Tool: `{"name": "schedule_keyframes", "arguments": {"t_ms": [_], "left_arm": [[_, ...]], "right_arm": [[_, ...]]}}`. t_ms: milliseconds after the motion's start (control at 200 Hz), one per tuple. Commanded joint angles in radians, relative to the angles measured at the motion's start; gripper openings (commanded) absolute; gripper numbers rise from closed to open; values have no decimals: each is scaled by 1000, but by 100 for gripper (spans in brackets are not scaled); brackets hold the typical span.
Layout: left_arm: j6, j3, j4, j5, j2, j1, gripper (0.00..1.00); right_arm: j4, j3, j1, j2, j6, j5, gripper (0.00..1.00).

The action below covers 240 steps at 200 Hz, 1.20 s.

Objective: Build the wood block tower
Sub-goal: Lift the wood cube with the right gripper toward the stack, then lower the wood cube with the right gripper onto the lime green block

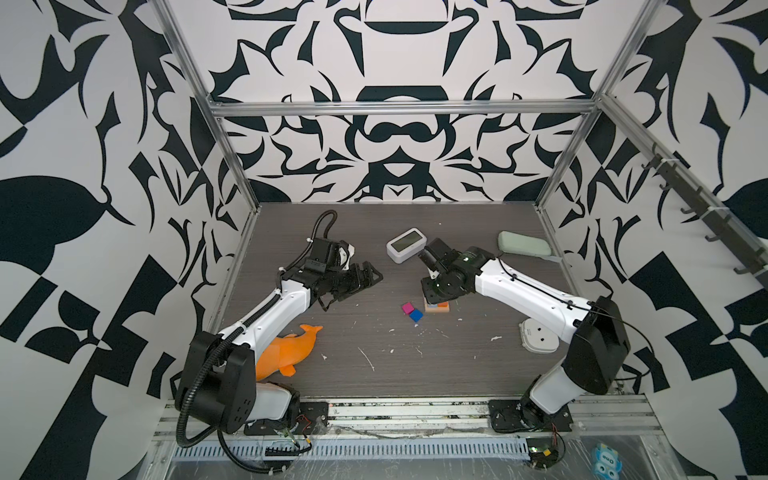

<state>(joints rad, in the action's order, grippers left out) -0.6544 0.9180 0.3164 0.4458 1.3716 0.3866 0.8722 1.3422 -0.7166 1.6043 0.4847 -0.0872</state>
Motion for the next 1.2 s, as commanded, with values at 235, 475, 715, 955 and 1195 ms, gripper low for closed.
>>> {"name": "schedule_keyframes", "arguments": {"t_ms": [235,475,715,955,1195], "left_arm": [[-5,13,-20,21,5,8,94],[-10,13,-30,23,9,14,94],[-11,12,-30,23,7,15,94],[-10,12,-27,23,2,15,94],[-11,16,-25,24,9,15,94]], "right_arm": [[30,65,49,26,32,-31,26],[30,89,55,72,41,-58,26],[27,115,61,99,48,-71,26],[21,114,74,118,49,-72,26],[6,107,81,132,67,-70,26]]}}
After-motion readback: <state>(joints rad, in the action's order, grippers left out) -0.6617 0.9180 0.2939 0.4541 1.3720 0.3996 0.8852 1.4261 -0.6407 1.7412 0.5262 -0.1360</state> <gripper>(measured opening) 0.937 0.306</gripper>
